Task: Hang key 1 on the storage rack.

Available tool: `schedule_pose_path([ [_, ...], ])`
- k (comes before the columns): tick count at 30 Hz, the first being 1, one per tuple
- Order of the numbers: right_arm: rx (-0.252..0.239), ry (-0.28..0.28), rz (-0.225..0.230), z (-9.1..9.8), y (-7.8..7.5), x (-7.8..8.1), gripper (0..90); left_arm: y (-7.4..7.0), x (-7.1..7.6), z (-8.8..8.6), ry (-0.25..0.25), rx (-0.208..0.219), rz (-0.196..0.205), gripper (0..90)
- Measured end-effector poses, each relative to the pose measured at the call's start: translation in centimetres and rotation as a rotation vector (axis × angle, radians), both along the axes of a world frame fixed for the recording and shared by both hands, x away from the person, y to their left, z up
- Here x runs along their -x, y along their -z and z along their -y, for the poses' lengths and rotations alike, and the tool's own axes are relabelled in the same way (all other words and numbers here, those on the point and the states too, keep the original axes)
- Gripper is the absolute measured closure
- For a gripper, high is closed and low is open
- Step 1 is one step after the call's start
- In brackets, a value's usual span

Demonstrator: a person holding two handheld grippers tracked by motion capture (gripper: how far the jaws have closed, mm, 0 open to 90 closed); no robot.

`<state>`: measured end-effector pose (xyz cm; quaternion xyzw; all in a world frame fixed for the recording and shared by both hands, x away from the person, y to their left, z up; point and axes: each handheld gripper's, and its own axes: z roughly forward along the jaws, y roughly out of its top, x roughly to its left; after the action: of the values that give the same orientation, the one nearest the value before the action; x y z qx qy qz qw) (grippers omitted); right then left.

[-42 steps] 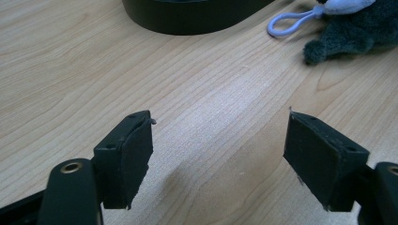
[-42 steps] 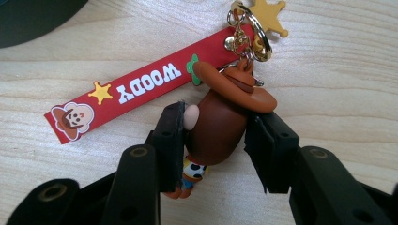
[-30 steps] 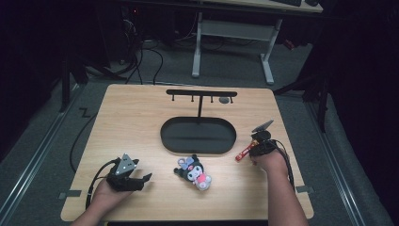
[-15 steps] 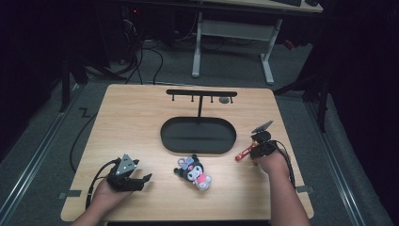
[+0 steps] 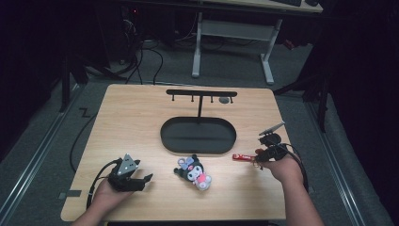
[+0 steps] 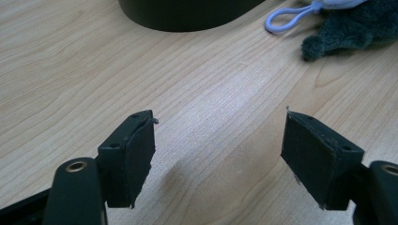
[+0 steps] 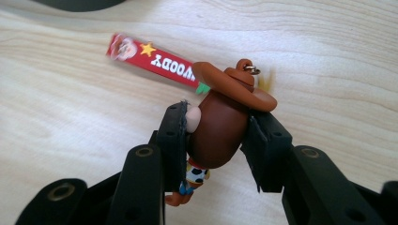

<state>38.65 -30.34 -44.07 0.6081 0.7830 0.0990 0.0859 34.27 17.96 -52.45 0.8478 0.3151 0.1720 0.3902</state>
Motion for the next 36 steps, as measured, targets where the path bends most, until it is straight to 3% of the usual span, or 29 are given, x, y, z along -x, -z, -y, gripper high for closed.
schedule_pose_path([
  [13, -0.015, -0.027, -0.004, -0.3, -1.8, 1.6, 62.2, 0.1, 0.0, 0.2, 0.012, -0.002, -0.005, 27.3],
  [21, -0.002, -0.061, -0.029, -1.0, -3.9, 2.0, 62.2, 0.1, -0.1, 0.2, 0.015, 0.0, -0.007, 27.4],
  [28, -0.009, -0.081, -0.017, -1.9, -6.7, 2.3, 62.2, 0.0, -0.1, 0.2, 0.02, 0.003, -0.009, 27.6],
  [36, -0.006, -0.1, -0.007, -2.6, -8.5, 2.4, 62.3, 0.0, -0.1, 0.2, 0.021, 0.005, -0.009, 27.6],
])
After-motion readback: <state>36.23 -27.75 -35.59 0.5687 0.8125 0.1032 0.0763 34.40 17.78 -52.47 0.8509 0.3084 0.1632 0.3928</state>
